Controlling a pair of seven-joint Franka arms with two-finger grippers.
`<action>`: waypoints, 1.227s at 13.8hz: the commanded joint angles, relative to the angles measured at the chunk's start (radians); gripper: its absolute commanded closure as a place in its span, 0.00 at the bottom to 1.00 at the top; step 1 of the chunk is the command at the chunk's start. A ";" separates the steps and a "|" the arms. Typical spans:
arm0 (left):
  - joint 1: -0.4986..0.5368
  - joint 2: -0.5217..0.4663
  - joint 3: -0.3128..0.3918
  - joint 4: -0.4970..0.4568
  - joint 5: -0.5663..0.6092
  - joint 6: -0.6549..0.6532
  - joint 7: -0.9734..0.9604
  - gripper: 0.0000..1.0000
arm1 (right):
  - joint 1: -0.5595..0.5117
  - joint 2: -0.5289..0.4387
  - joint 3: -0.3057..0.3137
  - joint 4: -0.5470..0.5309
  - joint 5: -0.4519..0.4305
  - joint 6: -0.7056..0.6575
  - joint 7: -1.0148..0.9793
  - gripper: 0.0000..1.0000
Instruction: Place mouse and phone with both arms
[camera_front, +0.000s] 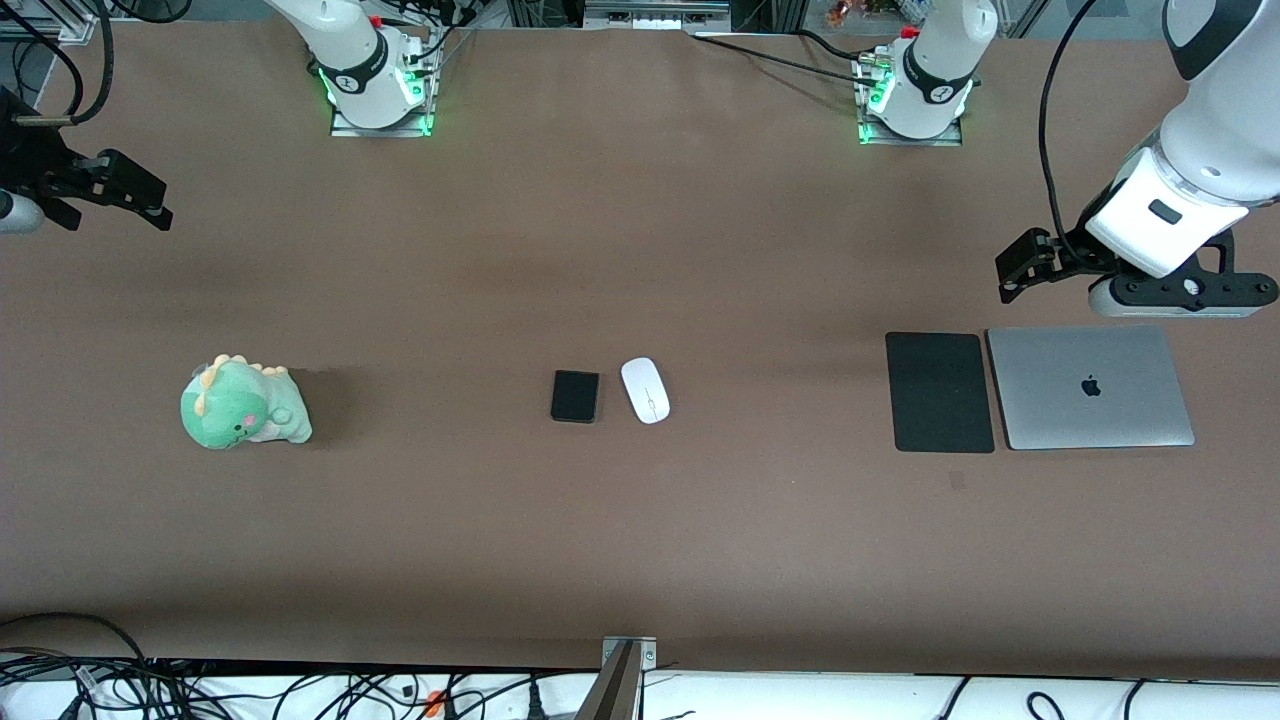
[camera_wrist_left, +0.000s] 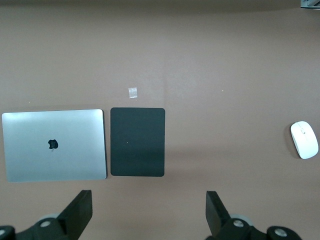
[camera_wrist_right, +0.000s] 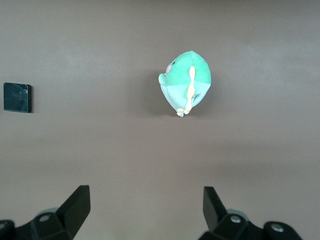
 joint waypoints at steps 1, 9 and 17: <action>0.003 -0.007 -0.015 -0.001 0.035 -0.007 0.031 0.00 | 0.000 -0.011 0.001 -0.008 0.018 -0.006 -0.003 0.00; 0.000 -0.006 -0.017 0.010 0.026 -0.010 0.033 0.00 | 0.000 -0.011 0.001 -0.008 0.018 -0.006 -0.003 0.00; -0.012 -0.004 -0.023 0.011 0.031 -0.010 0.025 0.00 | 0.000 -0.011 0.001 -0.009 0.018 -0.006 -0.003 0.00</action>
